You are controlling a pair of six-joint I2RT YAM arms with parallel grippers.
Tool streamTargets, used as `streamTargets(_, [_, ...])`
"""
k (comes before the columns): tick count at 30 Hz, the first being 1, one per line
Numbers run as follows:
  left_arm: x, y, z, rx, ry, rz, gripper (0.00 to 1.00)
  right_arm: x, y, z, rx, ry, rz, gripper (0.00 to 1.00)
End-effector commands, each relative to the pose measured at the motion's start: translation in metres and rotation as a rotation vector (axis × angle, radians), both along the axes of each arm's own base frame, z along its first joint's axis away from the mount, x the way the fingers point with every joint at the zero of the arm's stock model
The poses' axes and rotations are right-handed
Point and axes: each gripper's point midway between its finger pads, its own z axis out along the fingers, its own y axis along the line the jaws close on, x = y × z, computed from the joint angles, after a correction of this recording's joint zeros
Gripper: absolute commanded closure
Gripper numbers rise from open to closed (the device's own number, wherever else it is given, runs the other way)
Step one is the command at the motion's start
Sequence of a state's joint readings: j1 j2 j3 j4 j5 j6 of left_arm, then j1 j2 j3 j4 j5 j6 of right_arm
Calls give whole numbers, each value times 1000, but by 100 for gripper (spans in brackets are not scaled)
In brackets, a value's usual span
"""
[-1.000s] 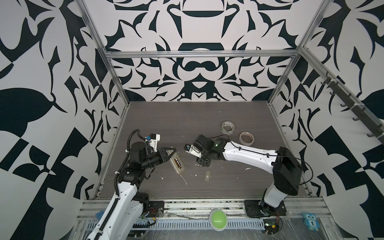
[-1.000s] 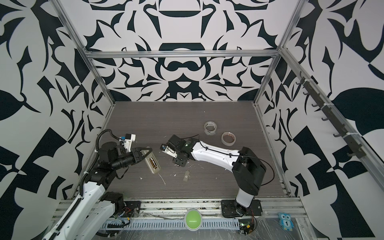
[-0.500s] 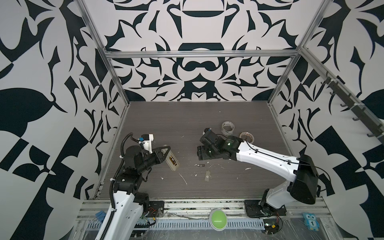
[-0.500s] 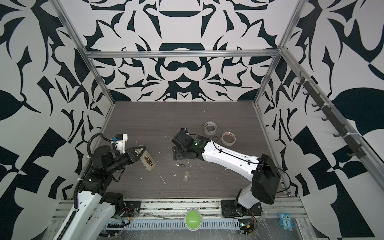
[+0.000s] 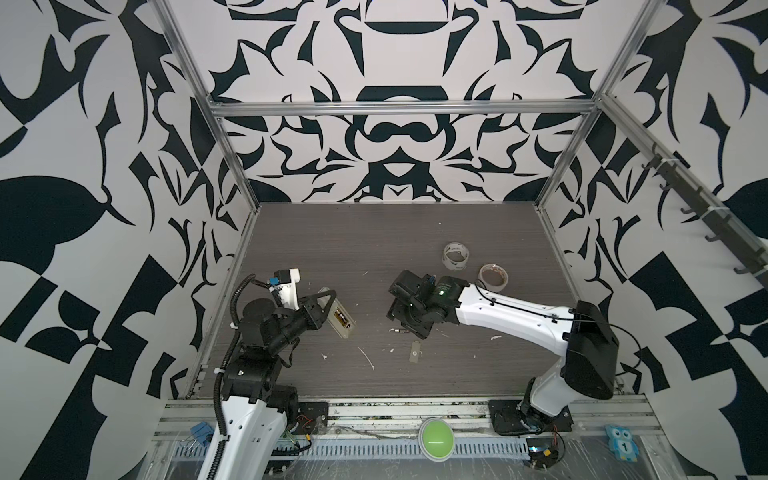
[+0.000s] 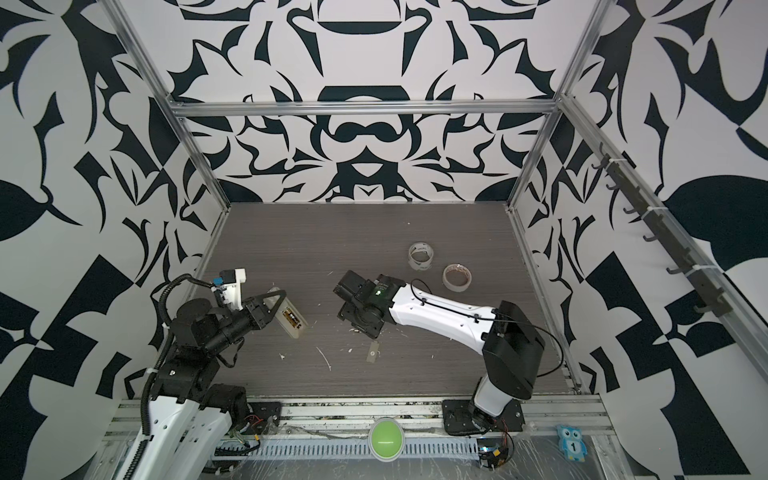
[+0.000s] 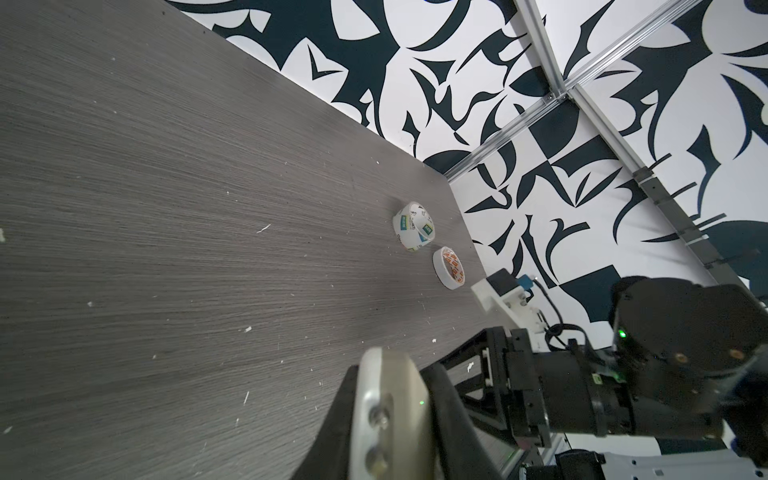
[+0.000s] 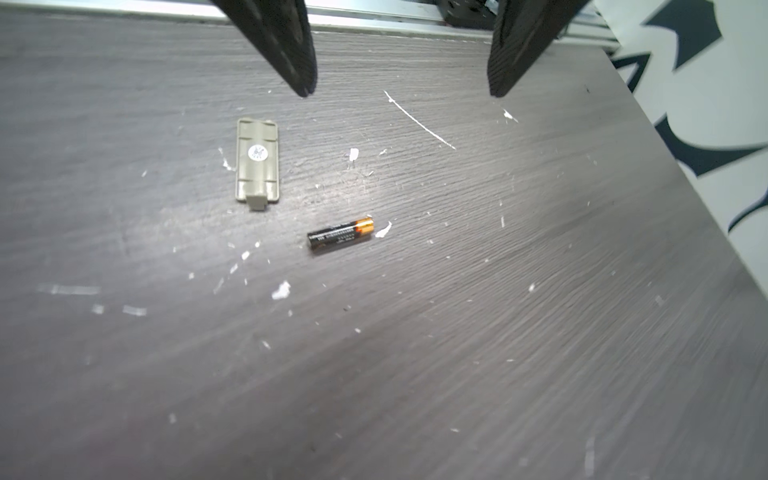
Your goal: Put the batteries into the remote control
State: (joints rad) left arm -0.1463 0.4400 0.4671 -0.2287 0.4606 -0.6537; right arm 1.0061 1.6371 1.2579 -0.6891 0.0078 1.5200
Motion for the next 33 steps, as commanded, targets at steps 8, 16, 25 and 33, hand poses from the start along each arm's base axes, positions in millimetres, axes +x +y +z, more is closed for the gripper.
streamTargets(8, [-3,3,23,3,-86,7,100,5,-2,-15,-59,40,-108,36])
streamTargets(16, [-3,6,23,9,-94,23,100,3,4,-43,-64,96,-133,43])
streamTargets(25, [-2,4,21,5,-81,13,100,11,3,-62,-88,124,-133,46])
streamTargets(33, [-2,4,21,4,-88,14,100,23,-4,-66,-91,111,-161,49])
